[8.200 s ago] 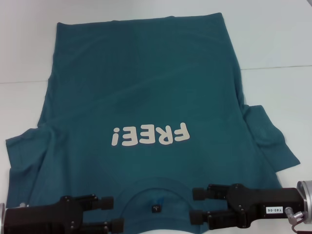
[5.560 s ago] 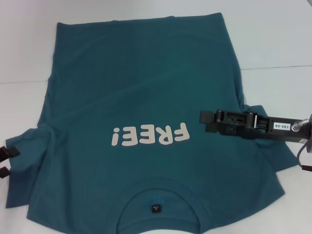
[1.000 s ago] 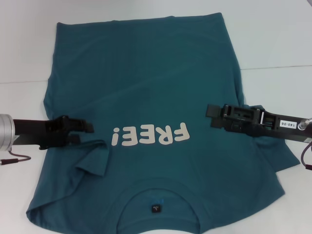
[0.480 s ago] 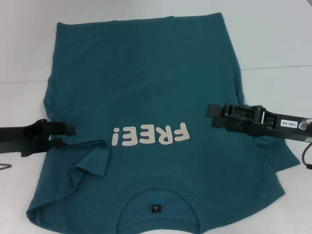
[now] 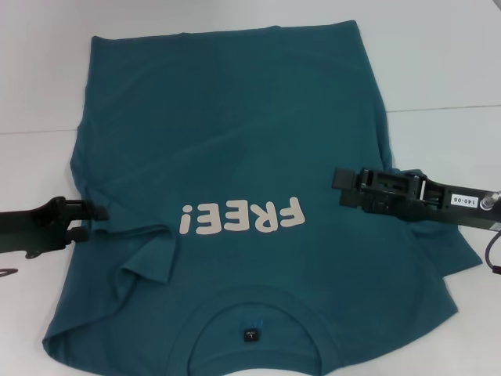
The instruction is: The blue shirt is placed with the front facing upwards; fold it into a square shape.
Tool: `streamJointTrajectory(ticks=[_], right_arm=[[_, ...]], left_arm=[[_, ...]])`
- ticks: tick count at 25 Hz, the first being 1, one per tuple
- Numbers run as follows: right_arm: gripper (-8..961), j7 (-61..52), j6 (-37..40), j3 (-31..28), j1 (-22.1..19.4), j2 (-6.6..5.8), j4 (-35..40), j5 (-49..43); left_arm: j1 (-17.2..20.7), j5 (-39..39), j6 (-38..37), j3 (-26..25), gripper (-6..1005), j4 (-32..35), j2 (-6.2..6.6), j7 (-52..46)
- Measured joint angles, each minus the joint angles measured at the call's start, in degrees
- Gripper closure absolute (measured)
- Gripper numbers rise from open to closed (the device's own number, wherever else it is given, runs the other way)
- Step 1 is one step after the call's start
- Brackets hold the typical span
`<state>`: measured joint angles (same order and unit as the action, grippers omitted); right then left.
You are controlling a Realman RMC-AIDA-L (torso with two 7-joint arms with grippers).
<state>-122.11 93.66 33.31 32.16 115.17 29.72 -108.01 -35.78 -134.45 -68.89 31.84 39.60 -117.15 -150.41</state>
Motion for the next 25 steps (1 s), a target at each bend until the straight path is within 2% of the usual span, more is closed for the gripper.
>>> streamJointTrajectory(ticks=[6, 15, 25], right_arm=[[11, -0.4, 0.0, -0.2, -0.2, -0.04, -0.1, 0.0], [11, -0.6, 0.1, -0.4, -0.1, 0.02, -0.1, 0.0], [11, -0.9, -0.1, -0.5, 0.1, -0.05, -0.1, 0.0]], left_arm=[[-0.9, 0.1, 7.1, 0.4, 455, -3.3, -0.34, 0.1], [-1.7, -0.1, 13.1, 1.6, 454, -5.2, -0.97, 0.4], [-2.9, -0.1, 14.4, 2.9, 455, -5.8, -1.45, 0.6]])
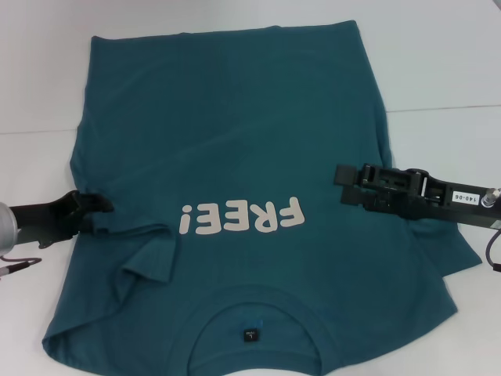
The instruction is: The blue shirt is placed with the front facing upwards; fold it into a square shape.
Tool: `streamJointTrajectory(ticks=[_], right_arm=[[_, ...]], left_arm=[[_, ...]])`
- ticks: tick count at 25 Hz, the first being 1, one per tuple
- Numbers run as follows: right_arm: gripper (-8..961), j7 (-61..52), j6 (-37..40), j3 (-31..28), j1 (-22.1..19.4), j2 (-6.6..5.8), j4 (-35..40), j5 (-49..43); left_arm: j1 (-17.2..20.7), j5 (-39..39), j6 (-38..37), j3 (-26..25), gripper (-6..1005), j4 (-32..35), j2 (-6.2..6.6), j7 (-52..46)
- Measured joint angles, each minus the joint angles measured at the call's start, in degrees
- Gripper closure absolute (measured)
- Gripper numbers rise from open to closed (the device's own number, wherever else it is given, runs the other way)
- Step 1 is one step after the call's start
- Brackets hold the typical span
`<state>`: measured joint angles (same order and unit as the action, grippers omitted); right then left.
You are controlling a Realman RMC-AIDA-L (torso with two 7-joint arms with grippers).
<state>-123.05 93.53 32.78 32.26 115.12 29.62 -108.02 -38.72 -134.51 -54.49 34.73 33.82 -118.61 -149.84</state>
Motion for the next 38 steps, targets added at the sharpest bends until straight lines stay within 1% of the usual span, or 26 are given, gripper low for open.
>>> streamJointTrajectory(ticks=[14, 27, 38], right_arm=[[11, 0.0, 0.2, -0.2, 0.0, -0.08, 0.1, 0.0], [9, -0.1, 0.0, -0.2, 0.0, -0.07, 0.1, 0.1], [9, -0.3, 0.0, -0.2, -0.2, -0.08, 0.1, 0.1]], left_arm=[[-2.5, 0.0, 0.5, 0.0, 454, -2.1, -0.26, 0.7], [-1.4, 0.1, 0.4, -0.6, 454, -0.9, 0.14, 0.7], [-1.4, -0.4, 1.9, -0.3, 455, -1.1, 0.23, 0.7]])
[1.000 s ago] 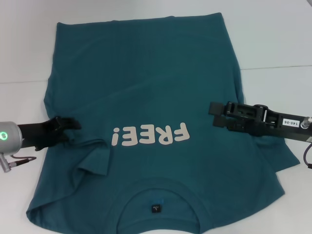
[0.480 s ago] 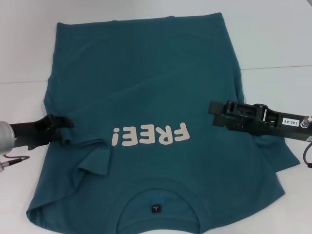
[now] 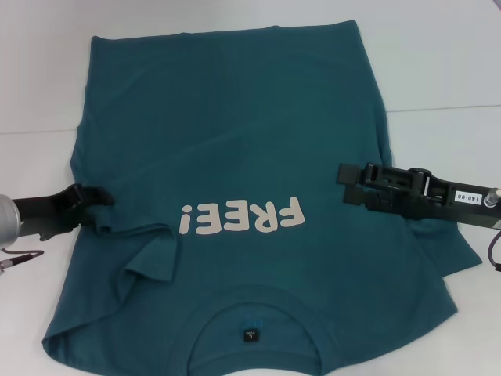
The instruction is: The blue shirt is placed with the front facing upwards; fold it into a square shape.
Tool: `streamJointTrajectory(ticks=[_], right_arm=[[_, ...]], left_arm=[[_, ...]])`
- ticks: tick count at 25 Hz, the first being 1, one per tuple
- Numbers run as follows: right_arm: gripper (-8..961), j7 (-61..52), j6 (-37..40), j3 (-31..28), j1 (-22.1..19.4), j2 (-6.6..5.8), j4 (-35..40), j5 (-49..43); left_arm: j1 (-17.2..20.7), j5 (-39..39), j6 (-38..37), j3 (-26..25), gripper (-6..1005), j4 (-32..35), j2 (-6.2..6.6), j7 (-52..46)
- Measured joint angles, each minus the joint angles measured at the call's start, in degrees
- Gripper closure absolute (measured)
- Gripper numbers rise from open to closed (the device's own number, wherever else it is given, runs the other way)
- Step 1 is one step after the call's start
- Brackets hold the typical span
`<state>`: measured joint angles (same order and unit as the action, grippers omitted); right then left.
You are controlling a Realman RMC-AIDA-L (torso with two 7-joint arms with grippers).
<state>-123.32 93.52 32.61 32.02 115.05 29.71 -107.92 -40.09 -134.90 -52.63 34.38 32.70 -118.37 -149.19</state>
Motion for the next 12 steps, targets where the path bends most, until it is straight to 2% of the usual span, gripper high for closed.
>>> streamJointTrajectory(ticks=[12], right_arm=[[9, 0.0, 0.0, 0.0, 0.0, 0.0, 0.0, 0.0]], left_arm=[[0.1, -0.1, 0.1, 0.5, 454, -0.4, -0.3, 0.0]])
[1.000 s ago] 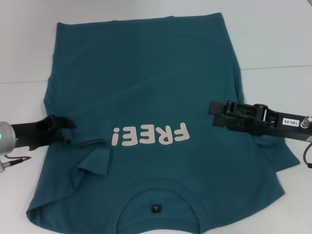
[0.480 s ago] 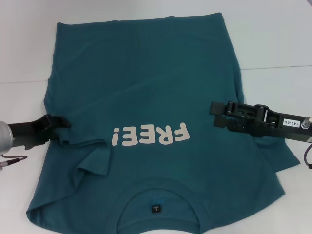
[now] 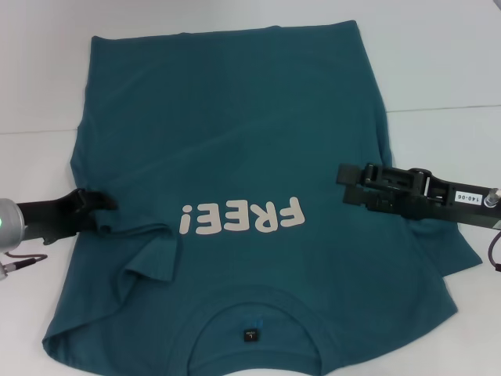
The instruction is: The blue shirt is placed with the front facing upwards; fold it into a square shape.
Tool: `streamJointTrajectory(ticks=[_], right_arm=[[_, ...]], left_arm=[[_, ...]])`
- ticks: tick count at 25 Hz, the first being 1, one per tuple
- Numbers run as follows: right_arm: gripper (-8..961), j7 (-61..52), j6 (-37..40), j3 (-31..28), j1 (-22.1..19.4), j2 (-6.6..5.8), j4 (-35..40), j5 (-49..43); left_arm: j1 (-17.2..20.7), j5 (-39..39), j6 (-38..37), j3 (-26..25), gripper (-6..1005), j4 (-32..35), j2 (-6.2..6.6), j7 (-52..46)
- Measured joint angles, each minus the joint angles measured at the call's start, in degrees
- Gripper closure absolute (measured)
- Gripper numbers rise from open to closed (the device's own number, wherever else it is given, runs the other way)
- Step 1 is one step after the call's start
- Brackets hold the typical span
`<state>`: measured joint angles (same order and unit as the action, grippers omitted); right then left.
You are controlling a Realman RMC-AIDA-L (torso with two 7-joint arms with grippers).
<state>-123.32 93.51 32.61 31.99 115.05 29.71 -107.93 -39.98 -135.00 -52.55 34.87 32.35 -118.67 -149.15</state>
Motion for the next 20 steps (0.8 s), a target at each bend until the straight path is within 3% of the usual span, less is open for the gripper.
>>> streamJointTrajectory(ticks=[7, 12, 15, 20], right_arm=[[10, 0.0, 0.0, 0.0, 0.1, 0.0, 0.0, 0.0], [10, 0.0, 0.2, 0.0, 0.1, 0.0, 0.0, 0.0], [10, 0.1, 0.2, 0.0, 0.0, 0.0, 0.0, 0.3], [10, 0.1, 0.2, 0.0, -0.1, 0.0, 0.0, 0.6]], left_arm=[[-0.8, 1.2, -1.1, 1.1, 454, -0.6, -0.56, 0.0], [-1.2, 10.1, -7.3, 0.9, 454, -0.4, -0.74, 5.5], [-1.1, 15.2, -10.4, 0.8, 455, -0.7, -0.4, 9.1], [0.2, 16.2, -11.4, 0.5, 455, -0.6, 0.36, 9.7]])
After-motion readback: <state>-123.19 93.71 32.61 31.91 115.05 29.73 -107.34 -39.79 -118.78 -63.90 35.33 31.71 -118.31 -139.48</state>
